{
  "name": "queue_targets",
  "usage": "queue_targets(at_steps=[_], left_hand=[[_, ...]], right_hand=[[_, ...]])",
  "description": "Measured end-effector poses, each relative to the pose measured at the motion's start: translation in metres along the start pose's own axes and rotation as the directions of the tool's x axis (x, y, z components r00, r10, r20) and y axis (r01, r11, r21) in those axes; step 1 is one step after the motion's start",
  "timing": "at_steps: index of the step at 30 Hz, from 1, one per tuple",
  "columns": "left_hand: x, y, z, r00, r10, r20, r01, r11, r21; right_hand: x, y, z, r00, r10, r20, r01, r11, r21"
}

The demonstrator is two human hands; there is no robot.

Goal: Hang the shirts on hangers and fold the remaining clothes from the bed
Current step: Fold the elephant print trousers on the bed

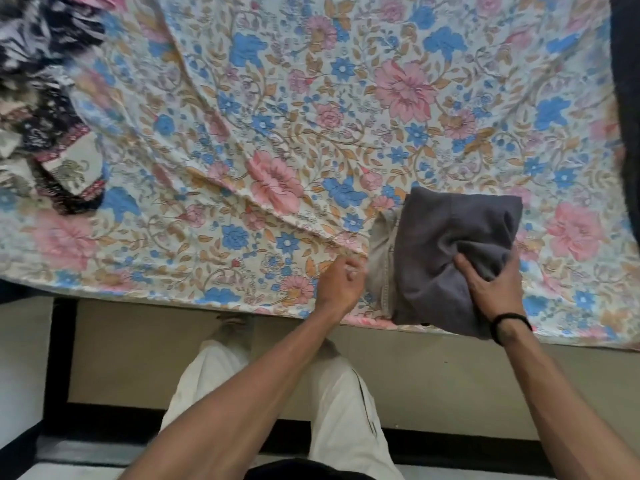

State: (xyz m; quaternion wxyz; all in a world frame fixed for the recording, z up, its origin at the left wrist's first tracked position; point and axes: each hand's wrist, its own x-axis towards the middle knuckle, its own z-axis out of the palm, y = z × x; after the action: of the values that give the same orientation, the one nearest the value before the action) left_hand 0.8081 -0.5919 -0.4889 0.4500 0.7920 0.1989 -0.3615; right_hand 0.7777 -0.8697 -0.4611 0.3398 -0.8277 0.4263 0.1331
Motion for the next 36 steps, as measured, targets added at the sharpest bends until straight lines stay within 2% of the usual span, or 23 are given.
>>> queue_targets(at_steps=[2,4,5,6,7,10,15,18,20,22,23,26,28,30,32,34,36], left_hand=[[0.004,0.006,-0.02,0.996,0.083,0.022,-0.083,0.996,-0.009],[0.013,0.006,-0.044,0.994,0.107,-0.029,-0.108,0.993,-0.043],[0.015,0.007,-0.052,0.993,0.105,-0.051,-0.108,0.991,-0.077],[0.02,0.004,-0.072,0.992,0.095,-0.08,-0.104,0.988,-0.118],[0.023,0.003,-0.088,0.99,0.098,-0.105,-0.113,0.983,-0.145],[0.033,-0.005,-0.15,0.98,0.09,-0.18,-0.128,0.968,-0.215],[0.055,-0.041,-0.27,0.929,0.03,-0.368,-0.131,0.959,-0.252],[0.071,-0.072,-0.345,0.854,-0.065,-0.517,-0.091,0.958,-0.271],[0.087,-0.1,-0.395,0.757,-0.165,-0.632,-0.063,0.945,-0.322],[0.101,-0.121,-0.433,0.677,-0.283,-0.679,-0.02,0.916,-0.401],[0.11,-0.132,-0.454,0.669,-0.343,-0.66,0.007,0.89,-0.455],[0.134,-0.16,-0.502,0.707,-0.454,-0.543,0.083,0.815,-0.574],[0.147,-0.174,-0.524,0.7,-0.462,-0.545,0.089,0.813,-0.575],[0.152,-0.181,-0.54,0.653,-0.467,-0.596,0.089,0.829,-0.553],[0.15,-0.186,-0.555,0.575,-0.476,-0.665,0.075,0.841,-0.536],[0.149,-0.194,-0.564,0.544,-0.425,-0.723,0.036,0.873,-0.486],[0.155,-0.2,-0.571,0.603,-0.378,-0.703,0.063,0.901,-0.43]], right_hand=[[-0.016,-0.028,-0.005,0.991,-0.053,-0.127,0.047,0.998,-0.053],[-0.043,-0.064,0.0,0.925,-0.264,-0.272,0.231,0.962,-0.149],[-0.057,-0.077,0.004,0.877,-0.383,-0.29,0.34,0.922,-0.187],[-0.072,-0.1,0.018,0.84,-0.468,-0.275,0.428,0.882,-0.197],[-0.082,-0.119,0.034,0.832,-0.508,-0.224,0.48,0.861,-0.17],[-0.106,-0.175,0.1,0.821,-0.569,-0.046,0.567,0.822,-0.055],[-0.155,-0.281,0.223,0.713,-0.683,0.16,0.693,0.721,-0.014],[-0.189,-0.345,0.291,0.732,-0.615,0.295,0.628,0.776,0.061],[-0.212,-0.385,0.343,0.764,-0.493,0.417,0.498,0.861,0.105],[-0.225,-0.41,0.387,0.76,-0.408,0.506,0.42,0.902,0.096],[-0.23,-0.421,0.413,0.749,-0.385,0.54,0.405,0.91,0.086],[-0.247,-0.456,0.478,0.684,-0.322,0.655,0.428,0.904,-0.002],[-0.254,-0.469,0.517,0.633,-0.339,0.696,0.564,0.818,-0.114],[-0.255,-0.47,0.545,0.627,-0.387,0.676,0.682,0.692,-0.236],[-0.256,-0.469,0.556,0.624,-0.462,0.63,0.741,0.605,-0.29],[-0.257,-0.454,0.55,0.606,-0.419,0.677,0.764,0.542,-0.349],[-0.257,-0.425,0.528,0.588,-0.287,0.756,0.775,0.469,-0.425]])
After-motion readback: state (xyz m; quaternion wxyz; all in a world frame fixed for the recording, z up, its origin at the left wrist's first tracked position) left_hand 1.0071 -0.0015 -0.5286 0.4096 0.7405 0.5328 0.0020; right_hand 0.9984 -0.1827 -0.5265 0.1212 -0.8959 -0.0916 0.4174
